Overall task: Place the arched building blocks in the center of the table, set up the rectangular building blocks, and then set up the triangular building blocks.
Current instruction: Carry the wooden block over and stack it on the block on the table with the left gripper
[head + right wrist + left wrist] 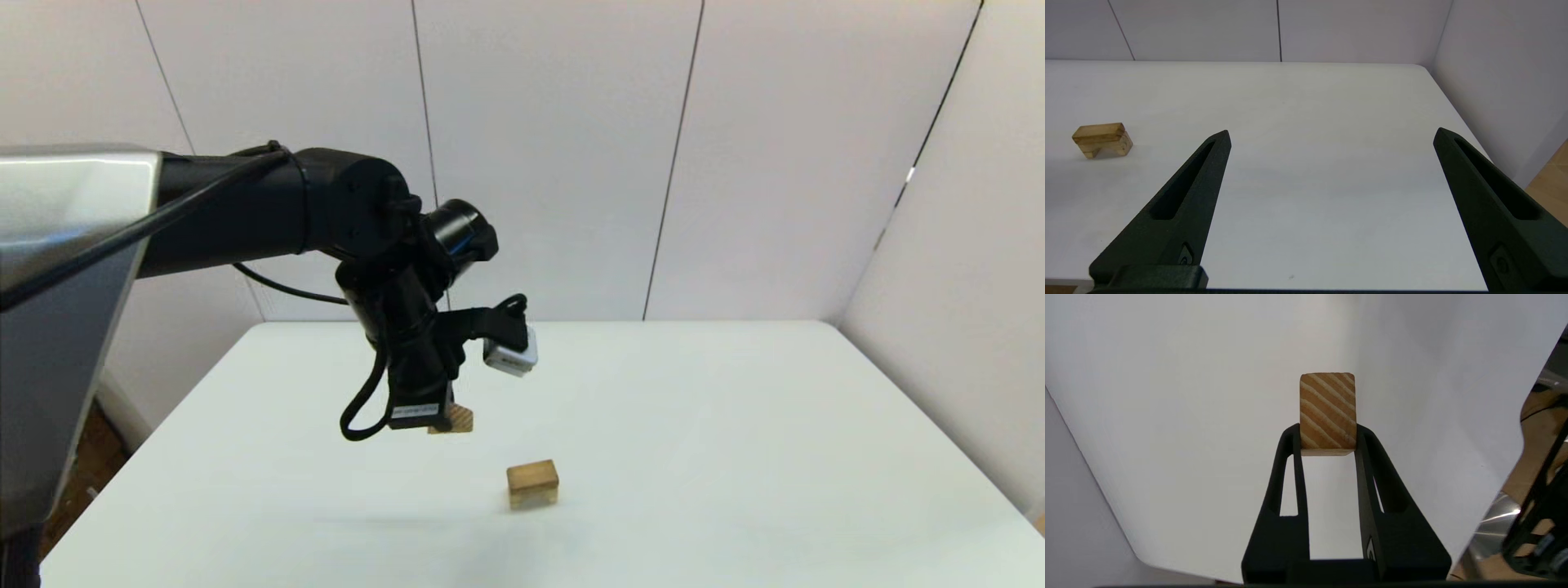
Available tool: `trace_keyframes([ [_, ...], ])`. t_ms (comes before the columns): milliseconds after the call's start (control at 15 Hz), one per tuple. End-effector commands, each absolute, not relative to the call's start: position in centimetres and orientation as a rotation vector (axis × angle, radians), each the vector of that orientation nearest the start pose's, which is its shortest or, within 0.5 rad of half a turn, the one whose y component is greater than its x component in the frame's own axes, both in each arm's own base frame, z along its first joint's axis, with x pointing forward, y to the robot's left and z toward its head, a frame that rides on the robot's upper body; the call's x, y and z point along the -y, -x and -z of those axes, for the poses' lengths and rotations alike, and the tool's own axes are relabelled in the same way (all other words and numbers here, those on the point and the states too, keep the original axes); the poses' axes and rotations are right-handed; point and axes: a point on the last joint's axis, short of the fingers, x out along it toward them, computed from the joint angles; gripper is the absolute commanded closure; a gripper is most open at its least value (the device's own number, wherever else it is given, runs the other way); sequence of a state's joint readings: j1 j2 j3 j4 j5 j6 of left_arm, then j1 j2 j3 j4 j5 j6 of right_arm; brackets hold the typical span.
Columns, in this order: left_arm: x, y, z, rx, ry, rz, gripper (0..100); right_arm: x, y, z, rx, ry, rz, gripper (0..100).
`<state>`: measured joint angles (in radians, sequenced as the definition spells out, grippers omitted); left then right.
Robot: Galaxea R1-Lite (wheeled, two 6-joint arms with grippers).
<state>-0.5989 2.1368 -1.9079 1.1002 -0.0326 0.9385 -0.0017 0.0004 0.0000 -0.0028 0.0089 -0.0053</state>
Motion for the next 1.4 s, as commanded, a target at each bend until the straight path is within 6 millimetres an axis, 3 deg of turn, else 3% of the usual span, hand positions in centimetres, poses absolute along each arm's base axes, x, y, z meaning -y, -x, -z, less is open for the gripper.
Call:
trace_keyframes([
  [67,23.8,-31.7,-16.4,-0.937,-1.209,1.223,100,0.0,2.3,-7.6,0.003,0.006,-0.008,0],
  [333,26.3,-32.0,-13.8,-0.920,-1.212,1.237,100,0.0,2.3,-7.6,0.003,0.006,-0.008,0],
  [933,29.5,-31.5,-10.6,-0.985,-1.101,1.171,100,0.0,2.3,-7.6,0.003,0.006,-0.008,0],
  [1400,29.7,-31.6,-10.0,-1.009,-1.090,1.161,100,0.0,2.3,-7.6,0.003,0.006,-0.008,0],
])
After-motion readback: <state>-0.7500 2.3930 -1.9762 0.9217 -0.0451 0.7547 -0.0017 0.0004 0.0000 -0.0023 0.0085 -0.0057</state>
